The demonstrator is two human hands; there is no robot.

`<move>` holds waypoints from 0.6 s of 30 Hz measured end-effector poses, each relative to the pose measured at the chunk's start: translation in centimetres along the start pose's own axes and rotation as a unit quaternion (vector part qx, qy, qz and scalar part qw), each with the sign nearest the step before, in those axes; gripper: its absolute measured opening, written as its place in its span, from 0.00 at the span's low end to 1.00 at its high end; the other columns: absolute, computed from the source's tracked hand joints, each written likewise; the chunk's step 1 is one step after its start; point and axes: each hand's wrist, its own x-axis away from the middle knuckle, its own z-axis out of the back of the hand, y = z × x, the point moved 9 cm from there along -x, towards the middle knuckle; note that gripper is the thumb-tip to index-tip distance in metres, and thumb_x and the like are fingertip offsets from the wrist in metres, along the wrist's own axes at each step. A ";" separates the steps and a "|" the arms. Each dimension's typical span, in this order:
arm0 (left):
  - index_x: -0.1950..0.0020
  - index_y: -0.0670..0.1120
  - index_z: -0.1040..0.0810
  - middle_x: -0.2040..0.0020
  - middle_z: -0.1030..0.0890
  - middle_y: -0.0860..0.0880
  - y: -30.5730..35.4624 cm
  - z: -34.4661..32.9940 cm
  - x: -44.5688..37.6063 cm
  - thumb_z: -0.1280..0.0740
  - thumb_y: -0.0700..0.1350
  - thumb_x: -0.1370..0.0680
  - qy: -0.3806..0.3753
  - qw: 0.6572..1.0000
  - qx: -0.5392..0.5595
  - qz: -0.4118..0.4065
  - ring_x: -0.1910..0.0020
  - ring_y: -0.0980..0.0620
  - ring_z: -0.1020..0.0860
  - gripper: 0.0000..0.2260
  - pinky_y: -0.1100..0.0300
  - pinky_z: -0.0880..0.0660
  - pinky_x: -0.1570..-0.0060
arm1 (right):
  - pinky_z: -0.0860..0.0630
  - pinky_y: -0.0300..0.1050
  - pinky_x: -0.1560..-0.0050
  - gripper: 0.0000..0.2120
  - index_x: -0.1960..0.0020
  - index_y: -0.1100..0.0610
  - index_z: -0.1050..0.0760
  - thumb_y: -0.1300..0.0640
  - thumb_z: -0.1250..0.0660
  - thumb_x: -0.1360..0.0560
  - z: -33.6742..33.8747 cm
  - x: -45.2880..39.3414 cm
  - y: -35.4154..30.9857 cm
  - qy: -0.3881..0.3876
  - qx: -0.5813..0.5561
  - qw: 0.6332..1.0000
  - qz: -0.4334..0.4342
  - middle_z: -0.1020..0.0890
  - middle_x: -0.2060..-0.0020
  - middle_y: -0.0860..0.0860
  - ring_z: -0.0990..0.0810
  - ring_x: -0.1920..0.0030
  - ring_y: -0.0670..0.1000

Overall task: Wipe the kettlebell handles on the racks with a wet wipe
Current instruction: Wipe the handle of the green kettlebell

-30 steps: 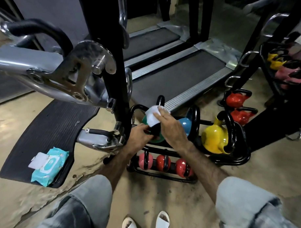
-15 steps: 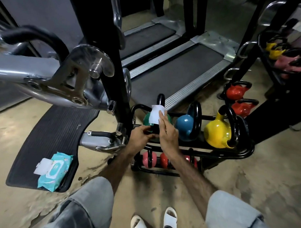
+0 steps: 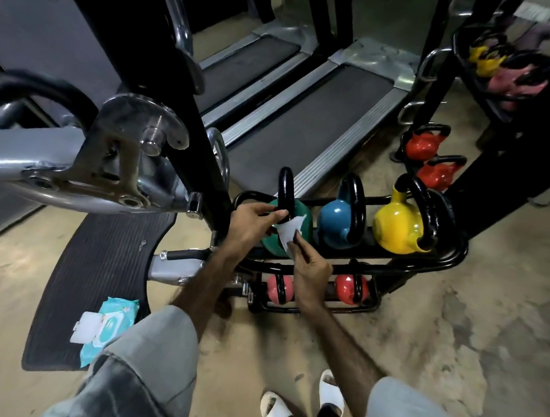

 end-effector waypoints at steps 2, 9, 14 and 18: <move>0.43 0.42 0.20 0.55 0.15 0.45 0.5 -0.1 0.0 0.25 0.48 0.30 -0.004 1.000 -0.004 -0.003 0.60 0.47 0.16 0.18 0.53 0.19 0.58 | 0.22 0.34 0.46 0.15 0.39 0.61 0.22 0.63 0.29 0.25 0.1 0.2 1.1 0.008 -0.004 1.000 -0.023 0.16 0.47 0.53 0.17 0.49 0.40; 0.31 0.56 0.29 0.57 0.16 0.50 4.6 -0.6 -0.9 0.24 0.45 0.30 -0.040 0.961 -0.236 -0.140 0.58 0.56 0.18 0.30 0.57 0.20 0.52 | 0.23 0.32 0.46 0.16 0.37 0.58 0.22 0.63 0.30 0.24 -0.6 -0.2 0.1 0.002 -0.007 1.000 0.023 0.17 0.47 0.42 0.19 0.49 0.35; 0.40 0.51 0.20 0.57 0.15 0.48 5.4 -0.9 -1.5 0.23 0.41 0.32 -0.078 0.953 -0.263 -0.130 0.60 0.55 0.17 0.22 0.56 0.19 0.52 | 0.20 0.46 0.43 0.18 0.38 0.55 0.21 0.60 0.26 0.27 -0.6 -0.6 2.6 -0.016 0.011 1.000 -0.012 0.15 0.51 0.43 0.16 0.48 0.45; 0.40 0.47 0.20 0.53 0.15 0.46 5.8 -1.2 -1.3 0.25 0.38 0.30 -0.084 0.947 -0.271 -0.151 0.60 0.56 0.18 0.19 0.59 0.19 0.52 | 0.20 0.40 0.45 0.18 0.37 0.57 0.22 0.61 0.27 0.27 -0.6 -1.1 0.8 -0.034 0.030 0.999 0.015 0.16 0.54 0.37 0.18 0.51 0.40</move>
